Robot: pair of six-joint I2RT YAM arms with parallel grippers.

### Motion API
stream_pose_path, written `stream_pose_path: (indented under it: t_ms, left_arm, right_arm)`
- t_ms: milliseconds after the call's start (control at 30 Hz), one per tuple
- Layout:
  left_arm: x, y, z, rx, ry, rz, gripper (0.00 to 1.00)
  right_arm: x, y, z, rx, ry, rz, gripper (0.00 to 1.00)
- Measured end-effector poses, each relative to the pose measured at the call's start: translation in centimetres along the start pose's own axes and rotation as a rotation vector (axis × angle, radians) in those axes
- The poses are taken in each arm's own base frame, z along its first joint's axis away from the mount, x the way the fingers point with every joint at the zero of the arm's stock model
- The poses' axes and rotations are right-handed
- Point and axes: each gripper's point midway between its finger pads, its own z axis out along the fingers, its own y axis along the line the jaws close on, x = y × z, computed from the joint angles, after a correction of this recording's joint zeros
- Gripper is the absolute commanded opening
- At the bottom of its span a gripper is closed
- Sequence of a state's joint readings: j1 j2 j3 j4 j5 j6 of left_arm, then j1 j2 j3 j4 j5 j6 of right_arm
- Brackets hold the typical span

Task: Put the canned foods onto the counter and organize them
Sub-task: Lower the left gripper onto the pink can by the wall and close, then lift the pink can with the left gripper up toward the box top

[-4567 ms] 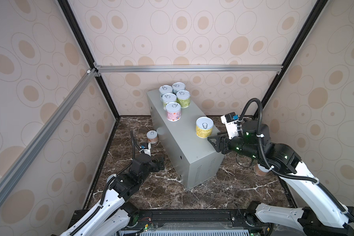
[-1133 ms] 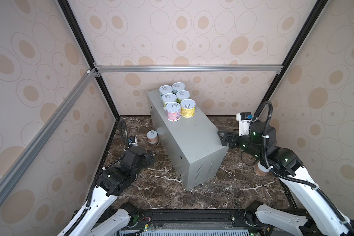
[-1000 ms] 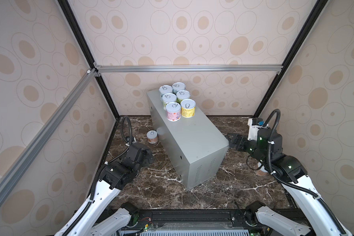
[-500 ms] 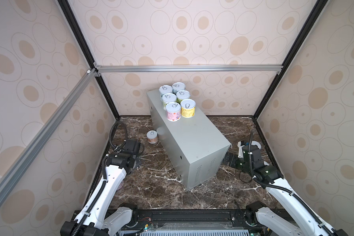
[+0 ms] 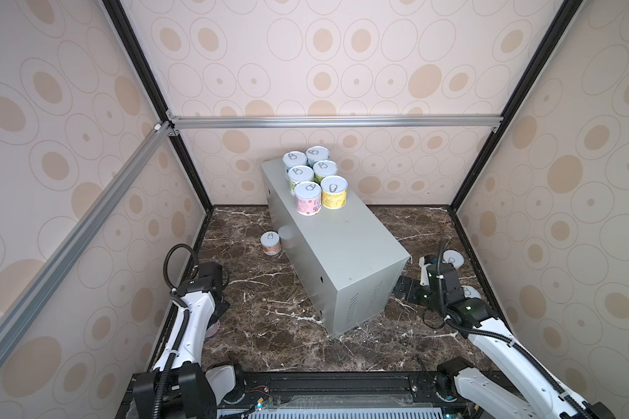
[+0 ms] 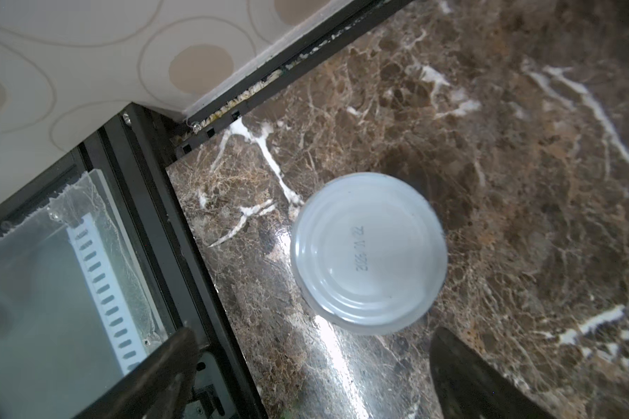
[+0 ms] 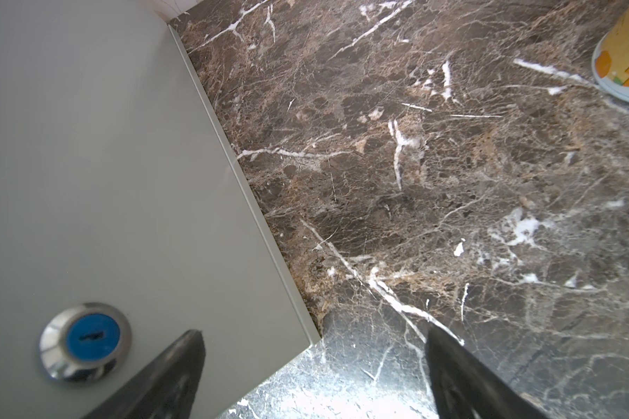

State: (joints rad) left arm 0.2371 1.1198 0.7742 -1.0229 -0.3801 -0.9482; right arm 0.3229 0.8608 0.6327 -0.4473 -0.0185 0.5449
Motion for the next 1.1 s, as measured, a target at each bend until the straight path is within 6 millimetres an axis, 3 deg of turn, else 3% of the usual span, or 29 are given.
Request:
stream_pose_path:
  t_ms: [533, 767, 1100]
  left_arm:
    - [0.0, -2.7, 3.1, 0.070, 0.060, -0.097, 0.99]
    - [-0.2, -3.1, 4.1, 0.066, 0.073, -0.117, 0.99]
    - [1.8, -3.8, 6.9, 0.043, 0.172, -0.138, 0.99]
  right_arm:
    - [0.8, -0.5, -0.1, 0.011, 0.023, -0.034, 0.97]
    - [1.3, -0.8, 0.8, 0.031, 0.057, -0.040, 0.97]
    - [2.0, -1.3, 1.9, 0.054, 0.104, -0.059, 0.97]
